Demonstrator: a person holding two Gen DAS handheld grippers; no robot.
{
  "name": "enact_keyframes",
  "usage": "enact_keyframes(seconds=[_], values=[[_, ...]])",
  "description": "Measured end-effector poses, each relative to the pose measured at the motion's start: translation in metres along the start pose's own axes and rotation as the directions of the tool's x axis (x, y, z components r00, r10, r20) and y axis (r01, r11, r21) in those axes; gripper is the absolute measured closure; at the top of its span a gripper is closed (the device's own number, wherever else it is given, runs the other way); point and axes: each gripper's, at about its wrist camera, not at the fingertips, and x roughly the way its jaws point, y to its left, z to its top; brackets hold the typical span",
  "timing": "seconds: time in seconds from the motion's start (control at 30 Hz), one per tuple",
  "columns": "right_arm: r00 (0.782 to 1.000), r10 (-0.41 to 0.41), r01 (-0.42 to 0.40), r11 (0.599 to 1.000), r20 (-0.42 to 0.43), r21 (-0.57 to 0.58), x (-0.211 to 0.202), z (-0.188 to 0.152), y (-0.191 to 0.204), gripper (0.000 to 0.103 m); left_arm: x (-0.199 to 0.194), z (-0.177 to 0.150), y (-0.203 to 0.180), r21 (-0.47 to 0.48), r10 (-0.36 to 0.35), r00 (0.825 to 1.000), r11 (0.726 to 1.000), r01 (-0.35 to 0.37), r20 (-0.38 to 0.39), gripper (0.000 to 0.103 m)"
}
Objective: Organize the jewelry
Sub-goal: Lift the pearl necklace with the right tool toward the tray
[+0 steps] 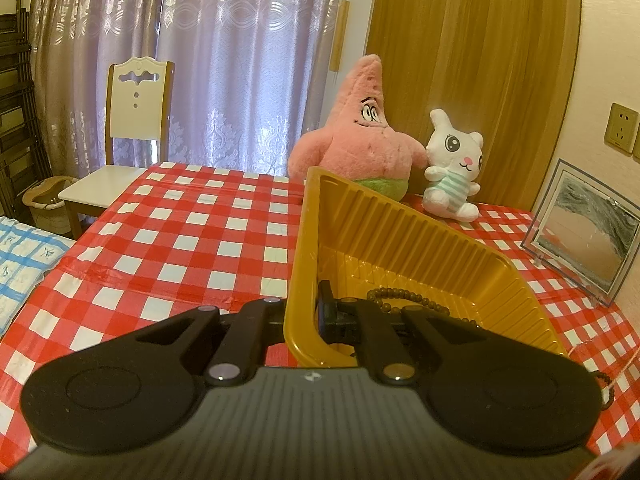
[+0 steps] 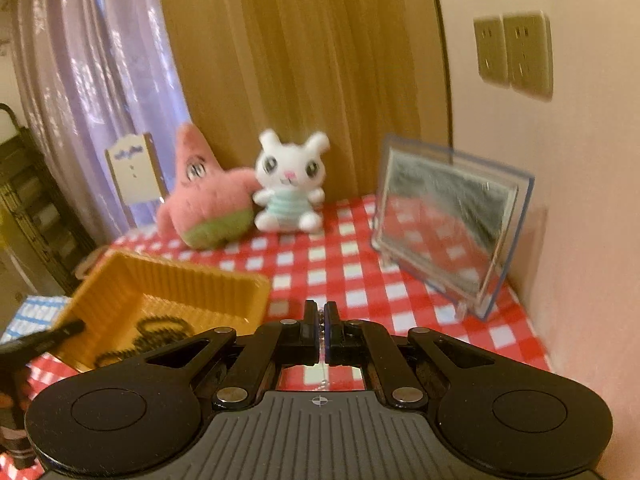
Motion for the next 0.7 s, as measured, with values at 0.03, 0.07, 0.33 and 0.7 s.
enact_keyframes(seconds=[0.03, 0.07, 0.33, 0.7], values=[[1.0, 0.005, -0.005, 1.0, 0.015, -0.008, -0.006, 0.004, 0.002, 0.101, 0.0, 0.0, 0.0, -0.001, -0.001, 1.0, 1.0, 0.001, 0.0, 0.097], [1.0, 0.012, -0.011, 1.0, 0.028, -0.013, -0.011, 0.008, 0.004, 0.101, 0.0, 0.0, 0.0, -0.001, -0.001, 1.0, 1.0, 0.001, 0.001, 0.097], [0.993, 0.059, -0.056, 0.998, 0.099, -0.029, -0.042, 0.037, 0.017, 0.101, 0.0, 0.0, 0.0, 0.0, -0.001, 1.0, 1.0, 0.001, 0.001, 0.097], [0.984, 0.149, -0.147, 0.989, 0.103, -0.026, -0.037, 0.058, 0.038, 0.101, 0.0, 0.001, -0.001, -0.002, -0.007, 1.0, 1.0, 0.007, 0.006, 0.097]])
